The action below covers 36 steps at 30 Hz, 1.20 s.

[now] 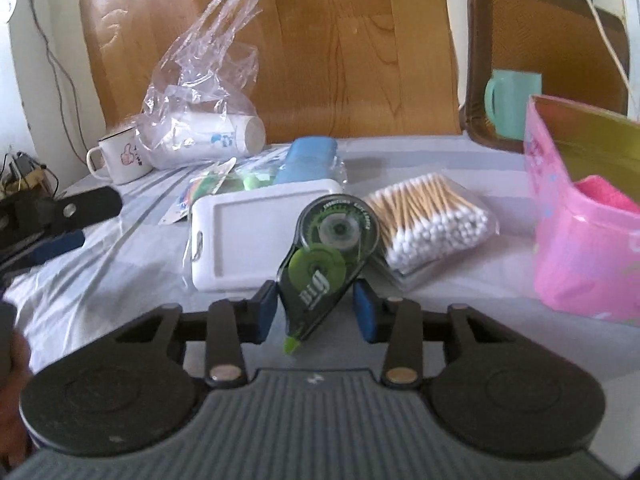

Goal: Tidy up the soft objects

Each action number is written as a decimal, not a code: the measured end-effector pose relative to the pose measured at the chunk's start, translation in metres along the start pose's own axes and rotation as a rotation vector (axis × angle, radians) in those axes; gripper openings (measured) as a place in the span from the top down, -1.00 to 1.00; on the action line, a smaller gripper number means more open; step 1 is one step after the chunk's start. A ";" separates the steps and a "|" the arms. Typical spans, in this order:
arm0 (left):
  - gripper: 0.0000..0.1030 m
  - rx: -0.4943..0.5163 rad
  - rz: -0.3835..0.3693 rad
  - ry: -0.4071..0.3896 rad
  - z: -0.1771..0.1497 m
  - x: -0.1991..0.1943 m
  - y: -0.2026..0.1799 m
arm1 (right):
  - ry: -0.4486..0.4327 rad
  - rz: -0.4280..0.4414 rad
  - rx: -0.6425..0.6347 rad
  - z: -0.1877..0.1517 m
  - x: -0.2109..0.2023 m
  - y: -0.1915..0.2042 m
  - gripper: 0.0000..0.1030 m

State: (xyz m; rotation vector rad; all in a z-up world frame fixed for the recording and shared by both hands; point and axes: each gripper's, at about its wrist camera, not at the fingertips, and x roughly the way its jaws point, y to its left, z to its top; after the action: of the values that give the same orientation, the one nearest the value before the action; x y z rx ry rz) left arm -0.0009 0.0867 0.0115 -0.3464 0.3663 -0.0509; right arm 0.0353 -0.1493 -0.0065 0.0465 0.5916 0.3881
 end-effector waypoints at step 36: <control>-0.19 0.062 -0.346 0.550 -0.034 0.017 -0.111 | -0.161 0.125 -0.224 -0.067 -0.092 -0.010 0.24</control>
State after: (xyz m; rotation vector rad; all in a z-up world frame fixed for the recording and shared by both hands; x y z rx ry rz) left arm 0.0038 -0.0306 0.0140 -0.3284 0.8439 -0.5028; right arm -0.0687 -0.1967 -0.0145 -0.0993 0.3842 0.5642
